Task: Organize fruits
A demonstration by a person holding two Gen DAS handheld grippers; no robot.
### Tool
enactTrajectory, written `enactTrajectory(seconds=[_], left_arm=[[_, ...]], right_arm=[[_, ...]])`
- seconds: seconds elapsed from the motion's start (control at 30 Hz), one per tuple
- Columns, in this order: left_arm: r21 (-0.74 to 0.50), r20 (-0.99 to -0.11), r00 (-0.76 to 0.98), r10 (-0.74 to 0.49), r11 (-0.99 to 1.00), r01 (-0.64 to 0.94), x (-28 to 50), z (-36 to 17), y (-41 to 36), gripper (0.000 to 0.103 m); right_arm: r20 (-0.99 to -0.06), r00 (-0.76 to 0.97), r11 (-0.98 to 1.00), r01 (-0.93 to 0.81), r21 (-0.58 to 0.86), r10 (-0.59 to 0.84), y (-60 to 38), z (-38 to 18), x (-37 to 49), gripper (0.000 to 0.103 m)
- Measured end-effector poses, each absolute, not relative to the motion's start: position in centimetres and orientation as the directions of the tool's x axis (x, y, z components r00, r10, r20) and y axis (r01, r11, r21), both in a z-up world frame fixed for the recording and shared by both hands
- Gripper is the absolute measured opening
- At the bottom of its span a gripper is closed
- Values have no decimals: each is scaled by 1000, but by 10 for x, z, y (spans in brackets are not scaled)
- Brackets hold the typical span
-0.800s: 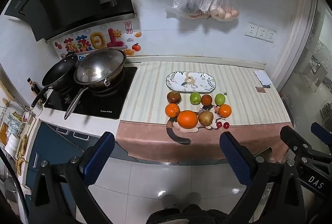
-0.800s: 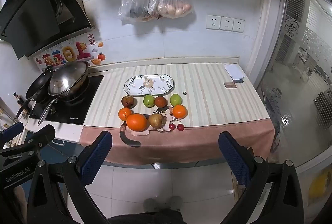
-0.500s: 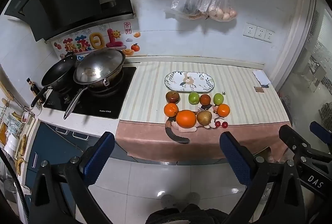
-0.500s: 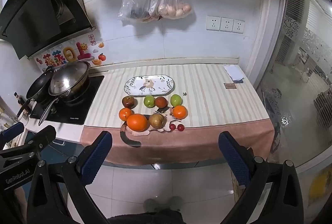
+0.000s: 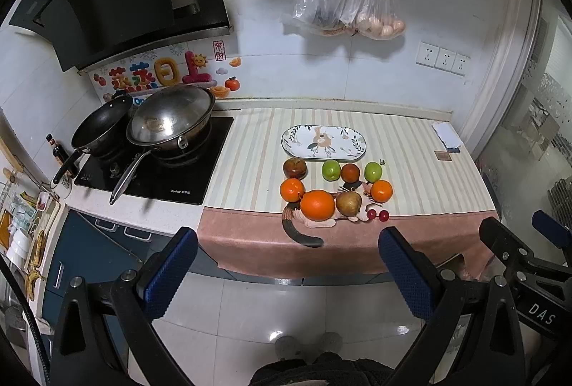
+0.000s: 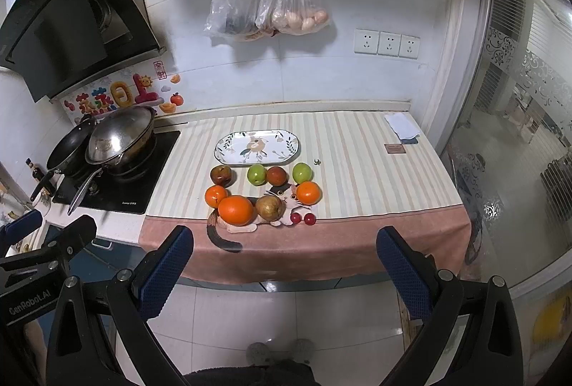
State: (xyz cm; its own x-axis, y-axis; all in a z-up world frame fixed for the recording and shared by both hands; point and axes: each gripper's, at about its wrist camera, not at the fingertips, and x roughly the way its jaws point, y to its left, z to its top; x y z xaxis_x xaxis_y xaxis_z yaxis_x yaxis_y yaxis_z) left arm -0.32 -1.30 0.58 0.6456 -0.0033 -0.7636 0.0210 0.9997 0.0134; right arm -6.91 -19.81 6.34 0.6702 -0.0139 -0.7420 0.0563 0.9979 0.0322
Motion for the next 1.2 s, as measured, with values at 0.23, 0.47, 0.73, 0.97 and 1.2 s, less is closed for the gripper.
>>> enactTrajectory(seconds=[0.23,0.47,0.73,0.97,1.2], left_arm=[[11,-762,648,-5,1000,21,-8,13,-13,103],[7,-758,652,-1,1000,10,-12,17,-11,103],[3,-754,657,-1,1000,6,-16,18,-6,103],[2,-753,659,-1,1000,5,-18,17,-5,103],[2,-753,658,-2,1000,5,-20,14,-3,103]], right_arm=[[-737,675,998,56,31,-15,-199,70,-73,103],[-735,678,998,42,37,-1,-205,73,-79,103],[-729,685,999,26,38,10,-202,73,-78,103],[-727,687,999,19,40,16,-201,73,-78,103],[-724,690,999,21,40,15,-201,73,-80,103]])
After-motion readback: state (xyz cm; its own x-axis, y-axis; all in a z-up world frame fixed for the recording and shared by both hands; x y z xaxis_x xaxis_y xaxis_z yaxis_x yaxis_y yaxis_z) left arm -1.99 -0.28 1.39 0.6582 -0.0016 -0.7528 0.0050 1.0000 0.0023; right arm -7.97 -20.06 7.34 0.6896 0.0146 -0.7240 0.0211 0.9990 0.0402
